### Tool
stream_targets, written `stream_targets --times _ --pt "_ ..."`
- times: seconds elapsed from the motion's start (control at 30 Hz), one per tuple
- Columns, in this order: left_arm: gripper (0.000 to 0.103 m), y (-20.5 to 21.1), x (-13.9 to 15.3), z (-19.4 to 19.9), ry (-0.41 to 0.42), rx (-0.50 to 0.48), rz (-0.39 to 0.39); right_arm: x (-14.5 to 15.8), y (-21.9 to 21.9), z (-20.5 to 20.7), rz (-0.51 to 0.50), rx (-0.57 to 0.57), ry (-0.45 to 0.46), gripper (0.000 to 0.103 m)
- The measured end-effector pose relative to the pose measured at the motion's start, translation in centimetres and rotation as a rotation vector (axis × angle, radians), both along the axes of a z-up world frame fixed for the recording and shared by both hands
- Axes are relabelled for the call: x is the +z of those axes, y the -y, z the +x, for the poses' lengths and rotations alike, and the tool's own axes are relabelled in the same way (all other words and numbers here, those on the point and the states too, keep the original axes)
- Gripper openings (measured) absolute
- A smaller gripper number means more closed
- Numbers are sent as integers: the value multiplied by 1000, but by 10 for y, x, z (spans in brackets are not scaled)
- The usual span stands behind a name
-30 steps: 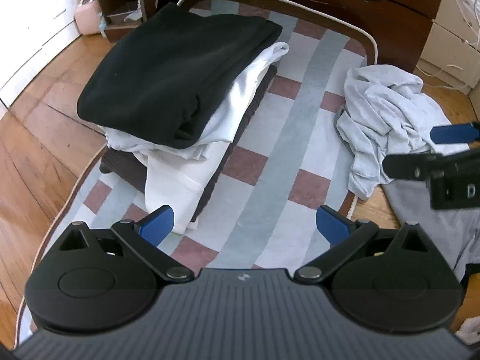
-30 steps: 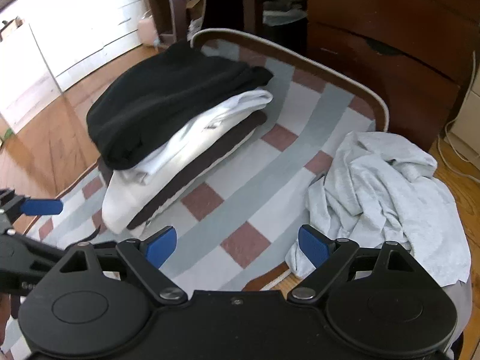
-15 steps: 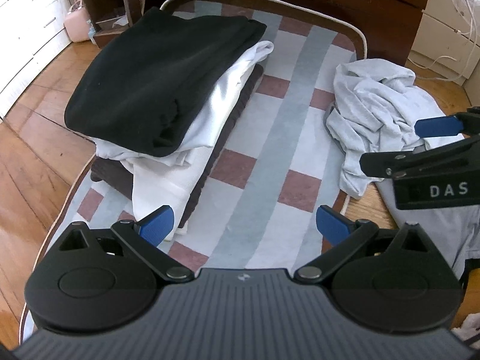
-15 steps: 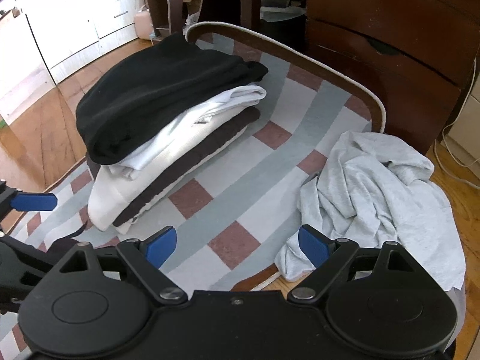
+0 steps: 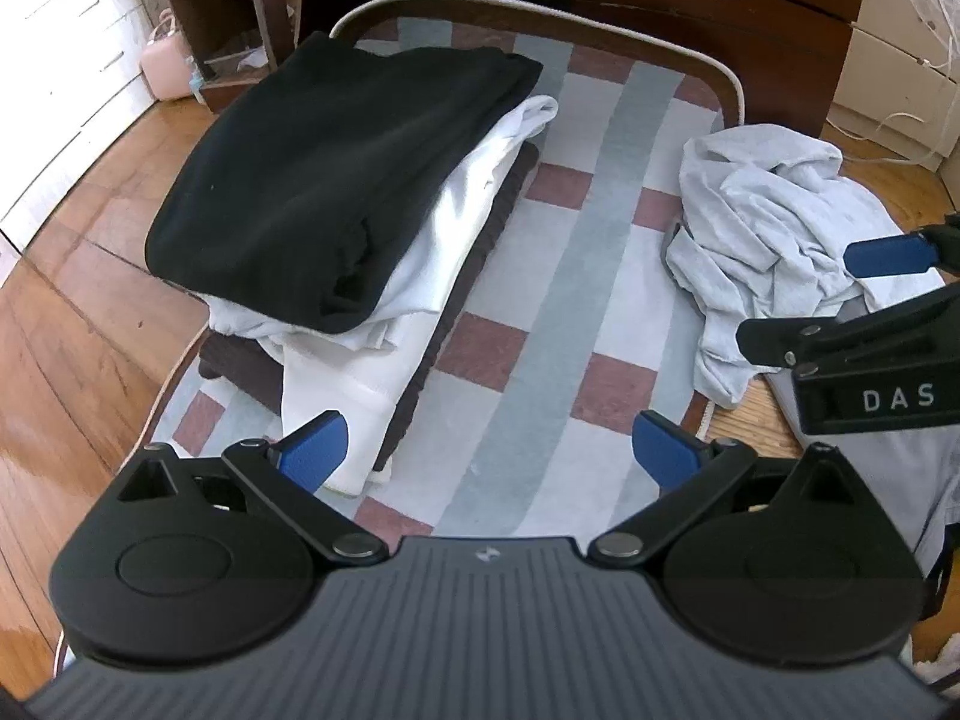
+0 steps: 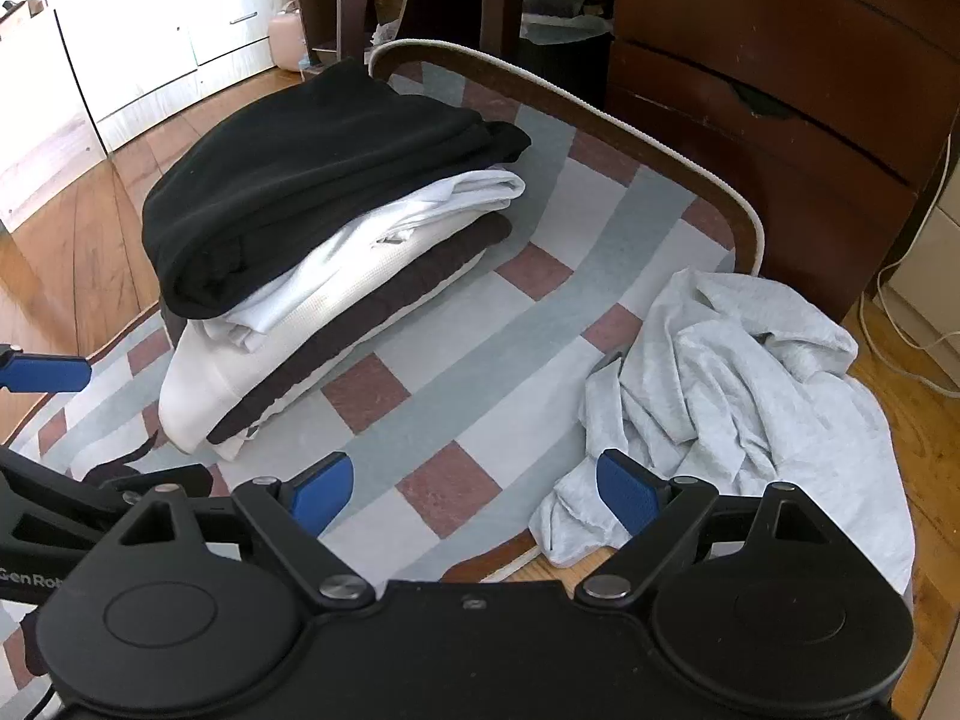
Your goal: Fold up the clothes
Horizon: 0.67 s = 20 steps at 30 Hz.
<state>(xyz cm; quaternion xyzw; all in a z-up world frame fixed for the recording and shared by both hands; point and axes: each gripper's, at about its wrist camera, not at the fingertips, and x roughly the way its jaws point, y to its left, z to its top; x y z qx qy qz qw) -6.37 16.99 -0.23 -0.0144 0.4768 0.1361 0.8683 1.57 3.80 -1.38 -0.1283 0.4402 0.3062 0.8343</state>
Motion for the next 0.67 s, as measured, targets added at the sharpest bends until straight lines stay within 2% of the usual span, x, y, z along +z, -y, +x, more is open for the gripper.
stream_targets --times 0.47,0.67 --pt "103 0 8 -1 24 14 20 5 -3 -1 -7 15 15 91" --pt "103 -2 6 1 7 21 25 4 -1 -2 -4 6 13 91"
